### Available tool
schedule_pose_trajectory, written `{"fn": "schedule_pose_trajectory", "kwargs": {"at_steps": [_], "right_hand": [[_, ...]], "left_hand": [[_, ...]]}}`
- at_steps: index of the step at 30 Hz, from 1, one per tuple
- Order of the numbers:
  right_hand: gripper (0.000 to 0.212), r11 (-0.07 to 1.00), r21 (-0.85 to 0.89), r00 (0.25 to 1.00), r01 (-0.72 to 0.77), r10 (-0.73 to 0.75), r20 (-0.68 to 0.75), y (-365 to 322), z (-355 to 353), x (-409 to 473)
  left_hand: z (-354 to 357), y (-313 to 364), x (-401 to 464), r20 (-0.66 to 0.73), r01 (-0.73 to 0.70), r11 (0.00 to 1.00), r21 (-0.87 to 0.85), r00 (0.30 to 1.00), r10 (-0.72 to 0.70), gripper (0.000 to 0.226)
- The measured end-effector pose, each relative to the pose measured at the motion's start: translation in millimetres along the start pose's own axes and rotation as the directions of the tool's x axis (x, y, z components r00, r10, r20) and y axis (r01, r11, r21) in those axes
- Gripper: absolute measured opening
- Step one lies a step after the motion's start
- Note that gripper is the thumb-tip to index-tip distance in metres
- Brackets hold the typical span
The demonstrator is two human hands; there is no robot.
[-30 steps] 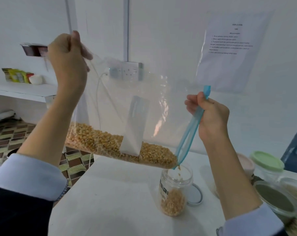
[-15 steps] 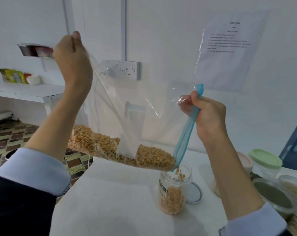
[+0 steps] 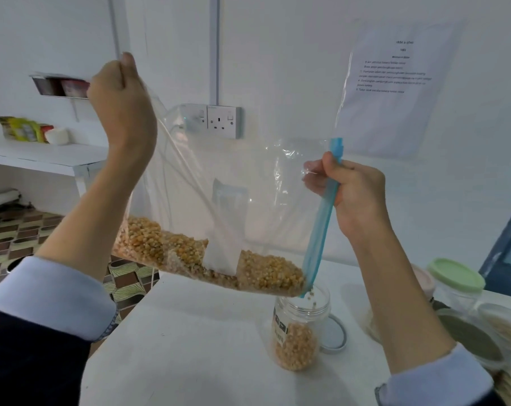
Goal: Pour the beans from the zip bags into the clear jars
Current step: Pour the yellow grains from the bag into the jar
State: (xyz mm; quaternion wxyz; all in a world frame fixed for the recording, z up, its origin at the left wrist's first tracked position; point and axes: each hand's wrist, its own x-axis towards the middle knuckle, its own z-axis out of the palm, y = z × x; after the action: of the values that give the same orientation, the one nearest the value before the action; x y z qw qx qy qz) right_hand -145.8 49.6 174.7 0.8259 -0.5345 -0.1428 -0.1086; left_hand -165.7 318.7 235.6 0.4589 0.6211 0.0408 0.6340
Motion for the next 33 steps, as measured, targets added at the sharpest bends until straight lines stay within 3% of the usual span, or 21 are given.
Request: {"fn": "schedule_pose_trajectory", "kwargs": {"at_steps": [15,33], "right_hand": [[0.019,1.0,-0.007,0.997,0.011,-0.011,-0.078,4.7,-3.2,-1.0],[0.019,0.998,-0.066,0.998,0.015,-0.019,-0.057,4.7,-3.6,-2.7]], "left_hand": [[-8.7,-18.4,4.9,-0.015,0.033,0.998,-0.057,0.999,-0.034,0.041],[-6.9,-18.9,2.7,-0.008,0.049,0.997,-0.067,0.999,-0.049,0.041]]}}
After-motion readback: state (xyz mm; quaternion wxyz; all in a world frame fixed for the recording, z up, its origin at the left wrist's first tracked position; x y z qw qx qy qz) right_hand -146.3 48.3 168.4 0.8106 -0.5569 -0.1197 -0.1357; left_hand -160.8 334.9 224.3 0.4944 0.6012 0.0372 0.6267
